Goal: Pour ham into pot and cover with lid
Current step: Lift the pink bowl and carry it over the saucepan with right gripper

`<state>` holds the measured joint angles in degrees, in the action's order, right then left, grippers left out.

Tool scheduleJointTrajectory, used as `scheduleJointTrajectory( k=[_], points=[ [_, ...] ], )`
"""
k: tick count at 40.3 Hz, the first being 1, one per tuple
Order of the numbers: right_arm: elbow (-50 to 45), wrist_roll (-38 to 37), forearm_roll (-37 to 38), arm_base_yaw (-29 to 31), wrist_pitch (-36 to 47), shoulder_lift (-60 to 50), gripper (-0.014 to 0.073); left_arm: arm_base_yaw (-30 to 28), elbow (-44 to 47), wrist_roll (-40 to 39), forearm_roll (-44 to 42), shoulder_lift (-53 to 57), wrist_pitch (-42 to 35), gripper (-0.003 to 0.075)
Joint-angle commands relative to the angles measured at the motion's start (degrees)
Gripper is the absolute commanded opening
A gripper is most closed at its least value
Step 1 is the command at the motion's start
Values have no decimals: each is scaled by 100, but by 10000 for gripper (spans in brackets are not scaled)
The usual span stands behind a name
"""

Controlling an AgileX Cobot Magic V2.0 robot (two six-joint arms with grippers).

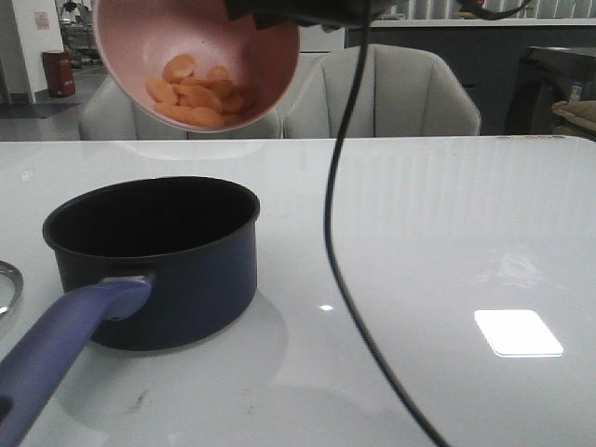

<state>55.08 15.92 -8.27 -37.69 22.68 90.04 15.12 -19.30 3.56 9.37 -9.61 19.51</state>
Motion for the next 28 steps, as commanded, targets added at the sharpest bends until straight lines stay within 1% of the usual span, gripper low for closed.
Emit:
scheduleJointTrajectory(
  k=[1, 9, 13, 18, 23, 24, 28],
  points=[
    [193, 337, 23, -54, 1377, 46, 138, 47, -136, 9, 32, -57, -485, 385],
    [193, 1359, 23, -248, 2900, 558, 138, 47, -136, 9, 32, -57, -485, 385],
    [193, 1750, 23, -288, 3529, 829, 138, 47, -136, 9, 32, -57, -485, 385],
    [193, 2017, 69, -288, 4307, 1162, 138, 47, -136, 9, 32, -57, -485, 385],
    [193, 2072, 218, -308, 5069, 1338, 138, 47, -136, 9, 32, -57, -485, 385],
    [193, 2072, 223, -319, 5178, 1346, 138, 47, -136, 9, 32, -57, -485, 385],
    [212, 2078, 353, -348, 5191, 1351, 138, 47, -136, 9, 32, -57, -485, 385]
  ],
)
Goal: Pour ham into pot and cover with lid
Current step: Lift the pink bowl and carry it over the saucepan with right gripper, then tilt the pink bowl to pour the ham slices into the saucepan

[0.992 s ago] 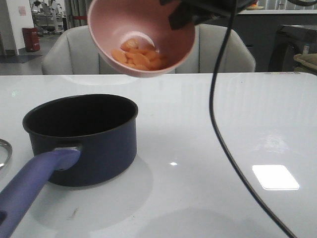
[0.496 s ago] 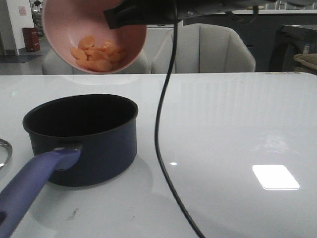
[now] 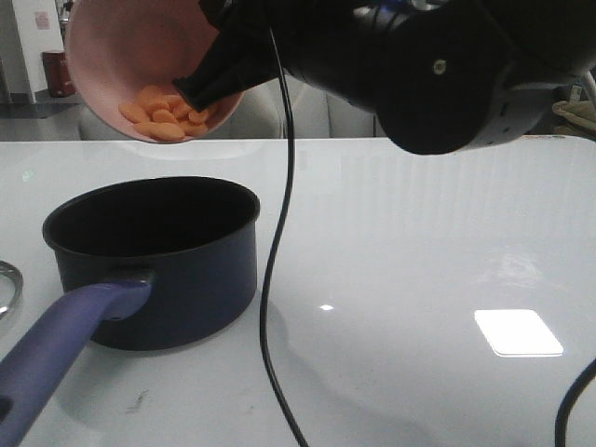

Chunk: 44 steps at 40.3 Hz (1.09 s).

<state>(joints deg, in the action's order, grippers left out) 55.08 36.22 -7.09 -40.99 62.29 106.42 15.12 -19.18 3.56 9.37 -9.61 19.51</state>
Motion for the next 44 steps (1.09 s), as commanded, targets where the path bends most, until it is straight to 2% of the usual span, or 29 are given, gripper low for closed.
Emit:
scheduleJointTrajectory(
  k=[1, 8, 29, 44],
  points=[
    [211, 49, 332, -19, 1230, -281, 138, 47, -147, 9, 32, -57, -485, 385],
    [357, 49, 709, -19, 1230, -273, 138, 47, -147, 9, 32, -57, -485, 385],
    [1059, 349, 627, -13, 1230, -273, 138, 47, -147, 9, 32, -57, -485, 385],
    [1129, 349, 335, 24, 1230, -273, 138, 47, -147, 9, 32, -57, -485, 385]
  ],
)
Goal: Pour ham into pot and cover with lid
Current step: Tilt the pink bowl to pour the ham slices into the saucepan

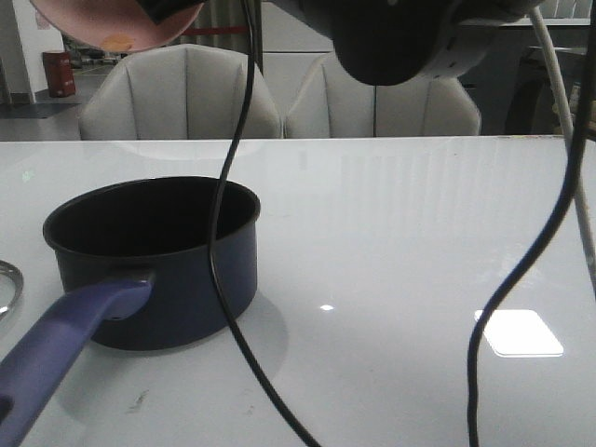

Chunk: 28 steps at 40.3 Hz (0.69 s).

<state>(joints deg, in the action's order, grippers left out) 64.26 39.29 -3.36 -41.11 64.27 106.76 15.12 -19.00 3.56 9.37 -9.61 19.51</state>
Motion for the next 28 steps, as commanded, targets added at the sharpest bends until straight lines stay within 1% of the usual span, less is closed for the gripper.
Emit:
scheduleJointTrajectory(
  k=[1, 13, 15, 19, 21, 22, 24, 28],
  points=[
    [211, 41, -39, 37, 1031, -306, 138, 47, -165, 9, 32, -57, -485, 385],
    [209, 8, -100, 38, 1026, -306, 138, 47, -165, 9, 32, -57, -485, 385],
    [209, -174, -333, 38, 1000, -306, 138, 47, -165, 9, 32, -57, -485, 385],
    [209, -614, -1176, 14, 831, -357, 138, 47, -165, 9, 32, -57, -485, 385],
    [209, -716, -1656, 0, 467, -478, 138, 47, -165, 9, 32, -57, -485, 385],
    [209, -722, -1784, -7, 179, -564, 138, 47, -165, 9, 32, -57, -485, 385],
    [209, -722, -1996, -7, -349, -720, 138, 47, -165, 9, 32, -57, -485, 385],
    [209, -715, -2243, -1, -1678, -1115, 138, 47, -165, 9, 32, -57, -485, 385]
  ],
)
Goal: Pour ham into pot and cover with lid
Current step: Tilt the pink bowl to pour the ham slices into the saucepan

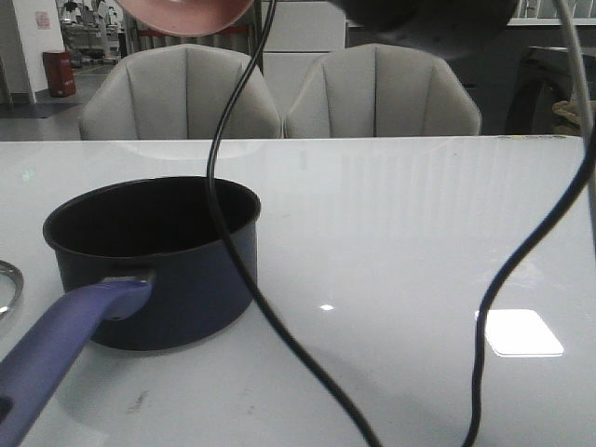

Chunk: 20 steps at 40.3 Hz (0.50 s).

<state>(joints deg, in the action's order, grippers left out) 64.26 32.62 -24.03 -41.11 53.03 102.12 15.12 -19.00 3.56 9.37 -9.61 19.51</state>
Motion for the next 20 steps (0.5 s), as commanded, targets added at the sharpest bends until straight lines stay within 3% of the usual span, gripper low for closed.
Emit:
scheduleJointTrajectory(
  k=[1, 12, 20],
  points=[
    [209, -48, -270, 3, -818, -732, 138, 47, -165, 9, 32, -57, -485, 385],
    [209, 1012, -1128, 371, -4172, -1565, 138, 47, -165, 9, 32, -57, -515, 385],
    [209, 1030, -1581, 1112, -5795, -2138, 138, 47, -165, 9, 32, -57, -519, 385]
  ],
)
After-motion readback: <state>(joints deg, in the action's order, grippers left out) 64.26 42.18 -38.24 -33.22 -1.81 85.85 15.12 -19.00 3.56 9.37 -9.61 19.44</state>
